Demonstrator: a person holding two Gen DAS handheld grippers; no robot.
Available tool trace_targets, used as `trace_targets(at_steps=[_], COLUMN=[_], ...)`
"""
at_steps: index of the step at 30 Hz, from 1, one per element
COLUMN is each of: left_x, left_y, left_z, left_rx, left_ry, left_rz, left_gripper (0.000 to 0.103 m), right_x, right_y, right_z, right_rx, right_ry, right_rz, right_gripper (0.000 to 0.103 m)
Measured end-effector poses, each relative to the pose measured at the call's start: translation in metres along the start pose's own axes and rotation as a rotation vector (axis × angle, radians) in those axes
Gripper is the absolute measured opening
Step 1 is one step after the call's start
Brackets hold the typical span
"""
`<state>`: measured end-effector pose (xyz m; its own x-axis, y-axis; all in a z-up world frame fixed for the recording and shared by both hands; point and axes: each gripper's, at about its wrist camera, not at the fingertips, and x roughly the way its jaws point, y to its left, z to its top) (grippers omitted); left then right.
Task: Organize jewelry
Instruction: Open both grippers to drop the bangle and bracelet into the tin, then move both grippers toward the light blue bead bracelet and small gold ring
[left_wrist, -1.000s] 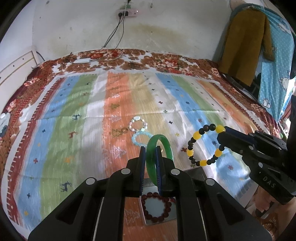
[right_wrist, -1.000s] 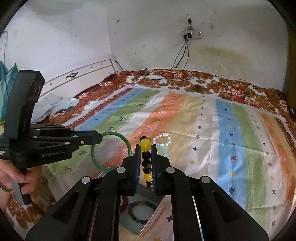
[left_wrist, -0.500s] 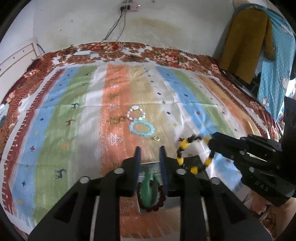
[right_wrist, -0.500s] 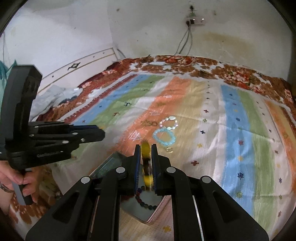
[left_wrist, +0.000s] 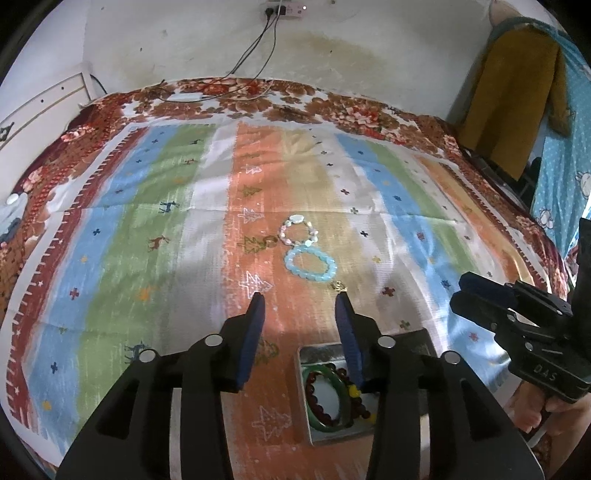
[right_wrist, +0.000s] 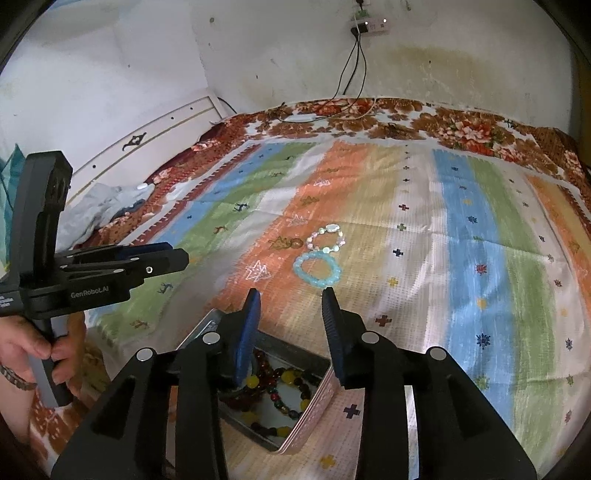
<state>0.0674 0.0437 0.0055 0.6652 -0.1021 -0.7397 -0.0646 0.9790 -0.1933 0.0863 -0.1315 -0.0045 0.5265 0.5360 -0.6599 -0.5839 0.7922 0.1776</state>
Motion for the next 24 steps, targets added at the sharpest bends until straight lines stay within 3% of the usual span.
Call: trace_targets(at_steps=[7,24], left_x=[0.026,0.081], left_y=[0.014,0.023], left_z=[0.022,0.057], left_rx=[-0.038,-0.028], left_ry=[0.037,0.111], left_rz=[0.013,0.060], left_gripper=[0.044,0.045], right_x=[0.019,0.064], right_y=[-0.009,-0.027], right_z=[0.012,0.029], right_rx=[0.008,0.007], right_ry=[0.031,0.119], right_rz=[0.003,-0.008], right_gripper=[0.048,0.048])
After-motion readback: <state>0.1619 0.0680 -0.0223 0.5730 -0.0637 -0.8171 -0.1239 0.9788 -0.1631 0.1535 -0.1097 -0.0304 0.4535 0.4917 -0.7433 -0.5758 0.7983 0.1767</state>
